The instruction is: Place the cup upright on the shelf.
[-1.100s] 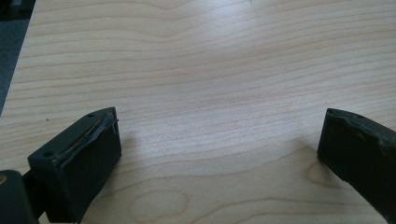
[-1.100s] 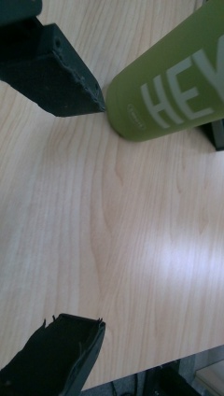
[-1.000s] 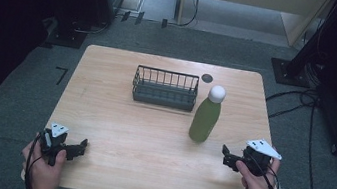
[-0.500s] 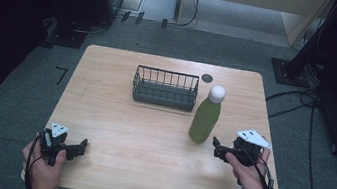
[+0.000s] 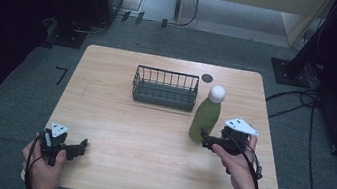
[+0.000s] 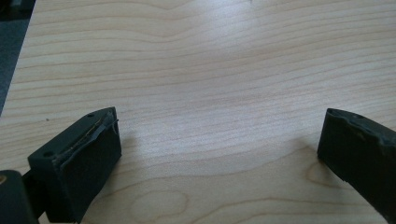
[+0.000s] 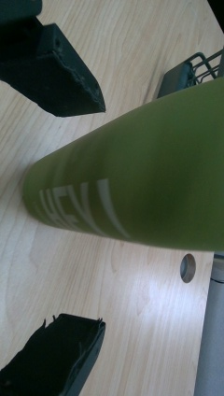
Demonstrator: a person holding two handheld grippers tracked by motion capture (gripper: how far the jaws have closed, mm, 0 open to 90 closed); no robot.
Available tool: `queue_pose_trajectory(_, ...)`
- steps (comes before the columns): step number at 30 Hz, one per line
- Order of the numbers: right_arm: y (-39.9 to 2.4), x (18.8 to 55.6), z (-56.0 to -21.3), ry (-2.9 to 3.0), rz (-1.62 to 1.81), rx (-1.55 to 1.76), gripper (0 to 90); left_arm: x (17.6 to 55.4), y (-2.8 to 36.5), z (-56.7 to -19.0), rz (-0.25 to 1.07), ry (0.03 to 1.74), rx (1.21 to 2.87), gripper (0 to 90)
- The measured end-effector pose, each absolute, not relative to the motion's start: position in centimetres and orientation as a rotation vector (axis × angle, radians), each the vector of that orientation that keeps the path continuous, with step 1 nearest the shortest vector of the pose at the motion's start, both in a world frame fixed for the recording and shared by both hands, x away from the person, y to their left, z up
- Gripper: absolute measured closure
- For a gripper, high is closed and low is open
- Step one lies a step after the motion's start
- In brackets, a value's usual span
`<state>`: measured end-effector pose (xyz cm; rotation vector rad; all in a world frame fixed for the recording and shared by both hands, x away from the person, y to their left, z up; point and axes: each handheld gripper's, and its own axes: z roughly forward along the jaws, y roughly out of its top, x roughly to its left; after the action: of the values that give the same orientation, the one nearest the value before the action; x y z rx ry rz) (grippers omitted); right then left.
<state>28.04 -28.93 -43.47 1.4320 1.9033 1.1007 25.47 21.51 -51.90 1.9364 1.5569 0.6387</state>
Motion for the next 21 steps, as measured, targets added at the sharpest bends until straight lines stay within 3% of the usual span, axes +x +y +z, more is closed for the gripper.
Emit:
queue_pose_trajectory(11,-27.4,29.4,-43.3,1.904,1.116,1.438,0.2,25.5,21.5,-51.9,0.639,1.557,1.936,0.0)
queue_pose_trajectory(21,-26.8,30.2,-43.4,1.87,1.121,1.45,7.4,25.5,21.5,-51.9,0.639,1.557,1.936,0.0)
